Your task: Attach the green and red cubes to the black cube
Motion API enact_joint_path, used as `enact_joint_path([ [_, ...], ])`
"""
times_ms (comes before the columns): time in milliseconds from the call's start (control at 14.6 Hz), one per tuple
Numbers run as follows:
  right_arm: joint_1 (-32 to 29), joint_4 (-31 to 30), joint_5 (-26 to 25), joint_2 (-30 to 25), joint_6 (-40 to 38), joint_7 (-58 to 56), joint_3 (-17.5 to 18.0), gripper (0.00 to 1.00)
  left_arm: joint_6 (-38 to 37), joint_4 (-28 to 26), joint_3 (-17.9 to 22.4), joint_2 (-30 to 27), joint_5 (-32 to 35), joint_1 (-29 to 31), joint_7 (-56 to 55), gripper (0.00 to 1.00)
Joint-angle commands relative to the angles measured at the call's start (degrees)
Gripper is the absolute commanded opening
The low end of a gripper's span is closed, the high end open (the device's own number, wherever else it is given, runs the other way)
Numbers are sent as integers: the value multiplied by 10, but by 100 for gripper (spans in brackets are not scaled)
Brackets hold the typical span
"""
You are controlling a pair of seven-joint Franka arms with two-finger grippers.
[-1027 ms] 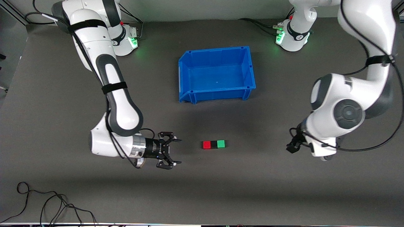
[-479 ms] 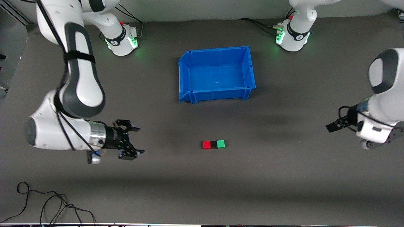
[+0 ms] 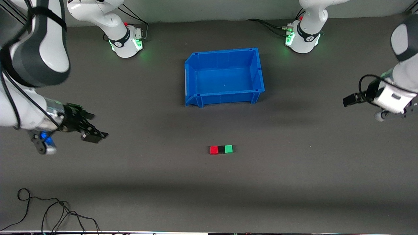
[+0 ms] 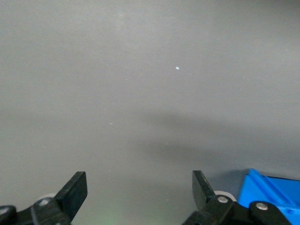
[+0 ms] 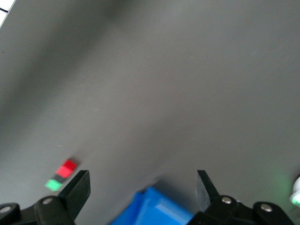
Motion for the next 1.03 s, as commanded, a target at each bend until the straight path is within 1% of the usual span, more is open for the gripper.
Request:
enact_joint_path([
  [0,-20,-39,-51,-59,-8,-101,12,100,-72,83,-5,11,-29,4,-28,100],
  [68,-32,-46,-65,-74,-11,-140,15,100,-95,113,-5,25,-28,6,-24,100],
  [137,-43,-53,-82,-90,-12,-176,21,100,-97,122,-4,29,-20,6,-16,100],
  [205,-61,-62,-104,-107,-13,-210,39,100,-90,121,-5,29,-8,0,-3,100],
  [274,-87,-74,-124,-125,-12,-234,67,100,-86,120,-8,28,29,-3,-1,100],
  [342,-116,-82,-140,-140,-12,-249,100,100,-83,117,-10,27,53,-8,11,100],
  [411,-147,-87,-151,-153,-12,-263,132,100,-83,117,-9,26,61,-8,45,100],
  [479,-170,-91,-153,-162,-11,-280,154,100,-80,117,-9,22,61,-4,79,100],
  [548,-194,-97,-154,-169,-10,-305,168,100,-78,127,-9,23,50,-2,79,100],
  [616,-214,-101,-153,-175,-8,-334,180,100,-76,151,-8,31,47,-5,78,100],
  [753,-256,-101,-154,-181,-8,-390,207,100,-77,193,-10,65,31,-10,78,100],
  [822,-281,-102,-154,-184,-7,-421,225,100,-85,209,-9,74,4,-4,80,100],
  [890,-292,-102,-153,-185,-7,-445,231,100,-89,209,-7,75,-21,2,85,100],
  [959,-291,-101,-153,-184,-6,-464,231,100,-90,209,-5,74,-25,6,87,100],
])
